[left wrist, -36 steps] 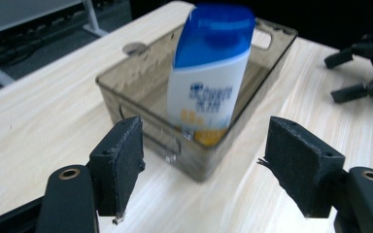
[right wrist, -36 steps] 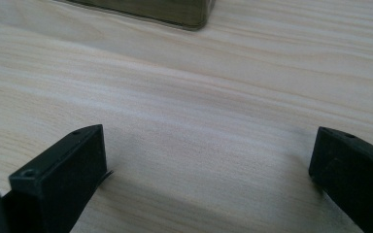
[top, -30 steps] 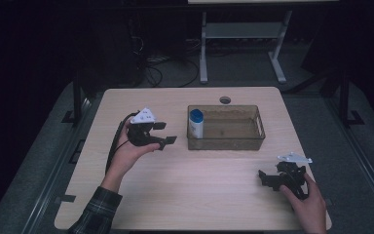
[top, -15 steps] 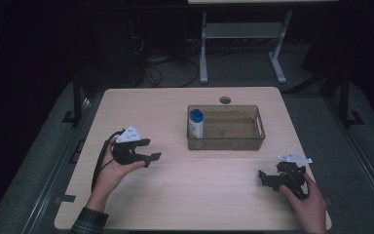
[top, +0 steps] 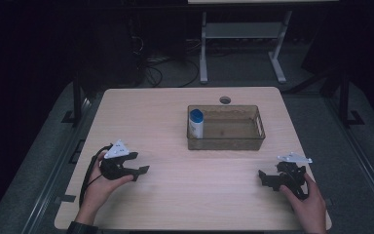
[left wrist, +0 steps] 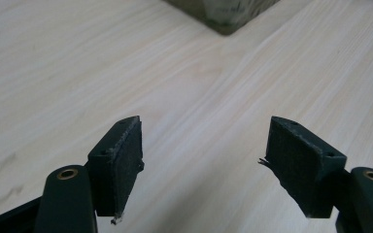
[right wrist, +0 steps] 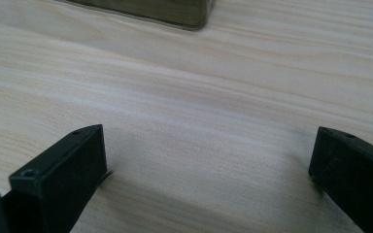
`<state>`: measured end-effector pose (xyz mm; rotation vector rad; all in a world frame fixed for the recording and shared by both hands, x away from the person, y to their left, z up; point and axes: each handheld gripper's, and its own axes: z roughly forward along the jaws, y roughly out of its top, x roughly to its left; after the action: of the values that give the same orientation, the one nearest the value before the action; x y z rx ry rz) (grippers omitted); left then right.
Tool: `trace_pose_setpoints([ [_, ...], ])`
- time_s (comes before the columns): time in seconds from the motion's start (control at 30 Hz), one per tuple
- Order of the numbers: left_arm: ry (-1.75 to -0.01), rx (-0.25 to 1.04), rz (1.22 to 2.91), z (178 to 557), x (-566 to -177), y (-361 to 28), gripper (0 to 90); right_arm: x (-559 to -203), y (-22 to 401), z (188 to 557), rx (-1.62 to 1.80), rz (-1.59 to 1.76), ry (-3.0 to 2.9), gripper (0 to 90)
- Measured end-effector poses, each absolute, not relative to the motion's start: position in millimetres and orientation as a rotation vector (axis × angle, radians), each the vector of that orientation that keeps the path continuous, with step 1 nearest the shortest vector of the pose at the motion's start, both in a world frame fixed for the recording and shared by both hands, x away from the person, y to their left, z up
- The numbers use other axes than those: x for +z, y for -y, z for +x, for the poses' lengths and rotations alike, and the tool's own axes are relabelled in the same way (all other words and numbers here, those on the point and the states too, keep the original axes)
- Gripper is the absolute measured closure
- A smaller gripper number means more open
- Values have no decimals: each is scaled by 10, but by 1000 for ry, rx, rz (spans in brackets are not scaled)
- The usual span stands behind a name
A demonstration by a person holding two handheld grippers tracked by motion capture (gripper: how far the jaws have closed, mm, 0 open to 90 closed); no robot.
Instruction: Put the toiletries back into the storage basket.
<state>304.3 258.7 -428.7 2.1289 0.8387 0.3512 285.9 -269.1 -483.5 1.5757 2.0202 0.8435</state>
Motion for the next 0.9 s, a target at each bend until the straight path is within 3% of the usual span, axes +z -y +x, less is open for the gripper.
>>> trace_pose_setpoints([
  [0.73, -977, 387, 2193, 2682, -4680, -2982, 272, -4835, 2689, 2859, 844, 1578, -2018, 0],
  [0.9, -941, 418, 2168, 2658, -4740, -2987, 182, -4835, 2689, 2859, 845, 1578, -2018, 0],
])
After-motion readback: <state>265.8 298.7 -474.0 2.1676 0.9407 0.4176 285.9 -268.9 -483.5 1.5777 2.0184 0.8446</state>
